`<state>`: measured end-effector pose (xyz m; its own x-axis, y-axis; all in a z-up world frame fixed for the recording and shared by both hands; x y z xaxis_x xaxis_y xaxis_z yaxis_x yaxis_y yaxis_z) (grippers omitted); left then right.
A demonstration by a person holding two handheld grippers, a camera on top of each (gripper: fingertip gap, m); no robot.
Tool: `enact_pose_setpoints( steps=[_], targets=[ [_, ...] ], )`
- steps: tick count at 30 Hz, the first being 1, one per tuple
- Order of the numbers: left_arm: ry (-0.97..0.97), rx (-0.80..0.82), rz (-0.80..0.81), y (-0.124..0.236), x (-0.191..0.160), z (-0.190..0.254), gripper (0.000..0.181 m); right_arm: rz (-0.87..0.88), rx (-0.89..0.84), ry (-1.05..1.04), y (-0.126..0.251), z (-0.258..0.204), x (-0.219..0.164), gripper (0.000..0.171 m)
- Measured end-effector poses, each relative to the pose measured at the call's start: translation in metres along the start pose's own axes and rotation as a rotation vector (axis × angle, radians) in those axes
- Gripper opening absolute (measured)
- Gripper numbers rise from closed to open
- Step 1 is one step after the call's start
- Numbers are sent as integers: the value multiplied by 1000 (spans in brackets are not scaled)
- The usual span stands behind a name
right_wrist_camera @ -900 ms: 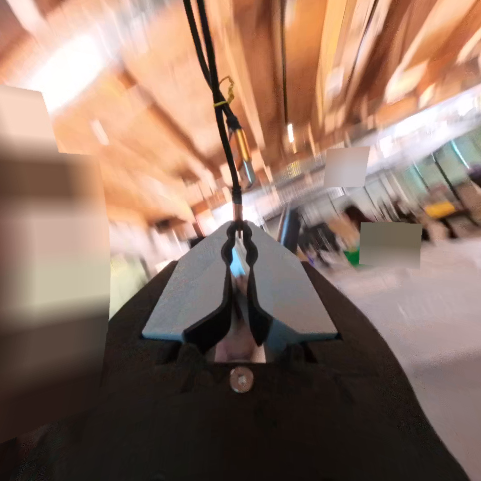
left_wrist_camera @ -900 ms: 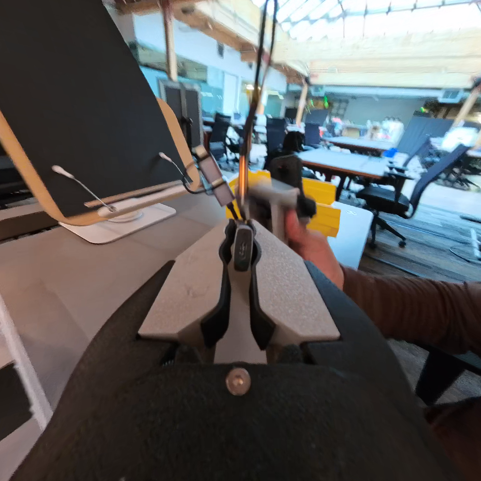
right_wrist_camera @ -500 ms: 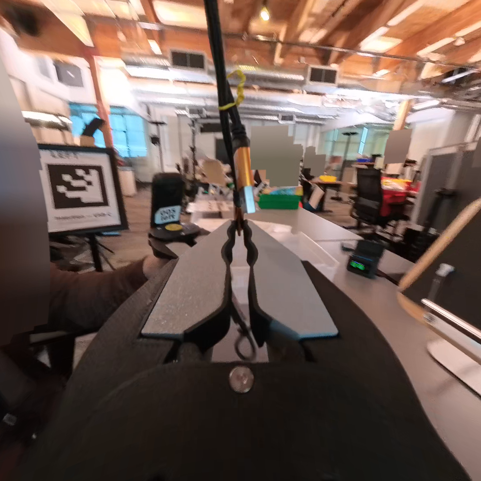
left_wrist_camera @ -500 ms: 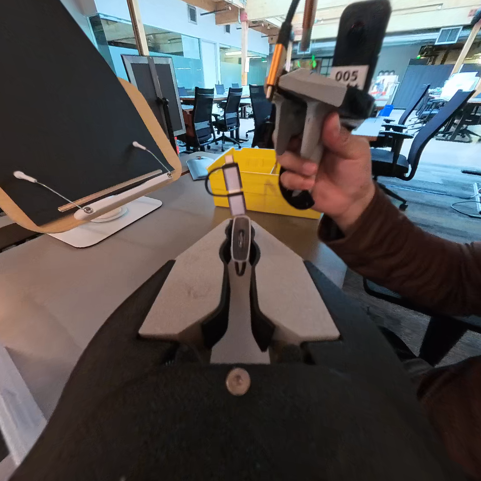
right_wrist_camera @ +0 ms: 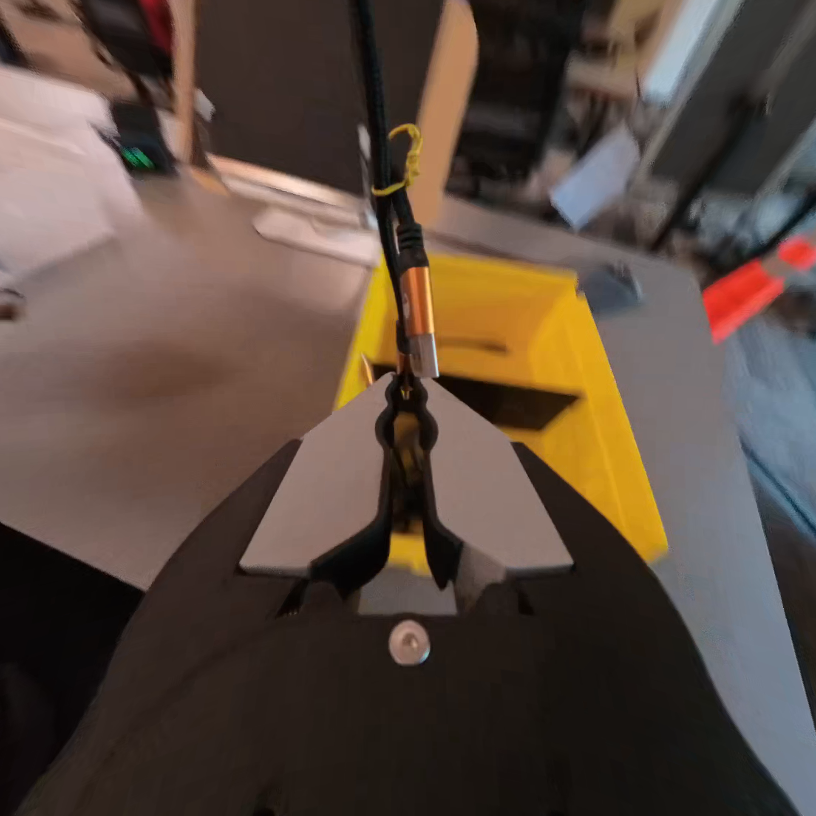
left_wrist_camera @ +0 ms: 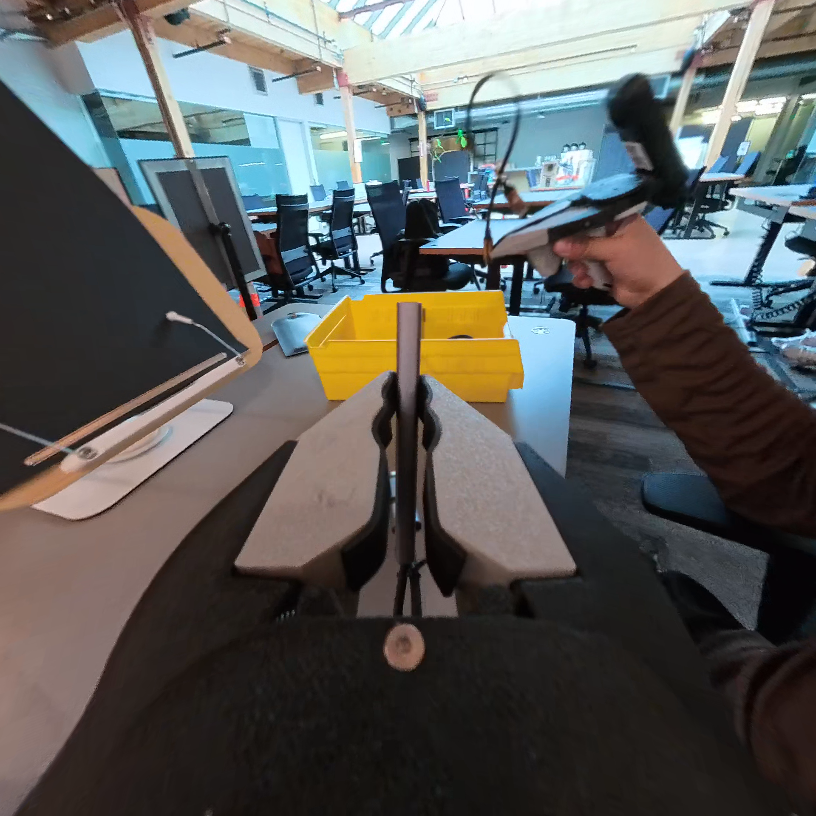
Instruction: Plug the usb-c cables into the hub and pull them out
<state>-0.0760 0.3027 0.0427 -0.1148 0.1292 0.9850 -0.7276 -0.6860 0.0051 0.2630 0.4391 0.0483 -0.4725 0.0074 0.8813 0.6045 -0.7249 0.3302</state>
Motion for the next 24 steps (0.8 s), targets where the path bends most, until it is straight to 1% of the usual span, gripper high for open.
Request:
enact_pose_setpoints(
  steps=[3, 4, 5, 6, 7, 9, 11, 13, 14, 16, 19, 21, 24],
  targets=[
    [-9, -44, -32, -16, -6, 7, 6, -336, -29, -91, -13, 14, -62, 2],
    [-11, -55, -42, -20, -8, 8, 6, -455, -33, -111, -19, 16, -82, 9],
    [-10, -66, -52, -23, -11, 9, 6, -559, -37, -115, -25, 17, -98, 22],
    [-9, -72, -59, -26, -12, 9, 7, -635, -40, -109, -31, 16, -109, 26],
    [-9, -77, -62, -27, -14, 9, 7, -665, -40, -101, -35, 15, -112, 28],
    [-4, -87, -60, -26, -14, 7, 7, -611, -44, -82, -43, 12, -101, 30],
    [13, -95, -46, -23, -12, 5, 6, -557, -88, -55, -46, 14, -84, 42],
    [36, -122, -22, -17, -8, 5, 6, -488, -114, -15, -46, 11, -62, 47],
    [50, -140, -7, -14, -6, 5, 6, -426, -87, 1, -46, 4, -47, 48],
    [86, -173, 17, -8, -4, 5, 6, -243, 57, 42, -49, -26, -8, 49],
    [147, -217, 58, 1, 0, 5, 7, 45, 402, 152, -50, -101, 49, 50],
    [184, -247, 84, 6, 2, 8, 6, 142, 621, 243, -52, -156, 72, 51],
    [209, -263, 100, 12, 2, 12, 6, 188, 812, 348, -62, -224, 90, 49]
  ],
)
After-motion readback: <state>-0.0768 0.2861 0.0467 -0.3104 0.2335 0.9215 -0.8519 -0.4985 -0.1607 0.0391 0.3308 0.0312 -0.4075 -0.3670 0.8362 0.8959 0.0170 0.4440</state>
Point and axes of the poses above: each gripper's, where its closed fingertips meet, y back along the fingers, x out of its top, z = x × y across the jaws, the point moved 5 cm from there along y, back along the fingers, and after that the axes turned 14 degrees about y, right-handed, at the moved point
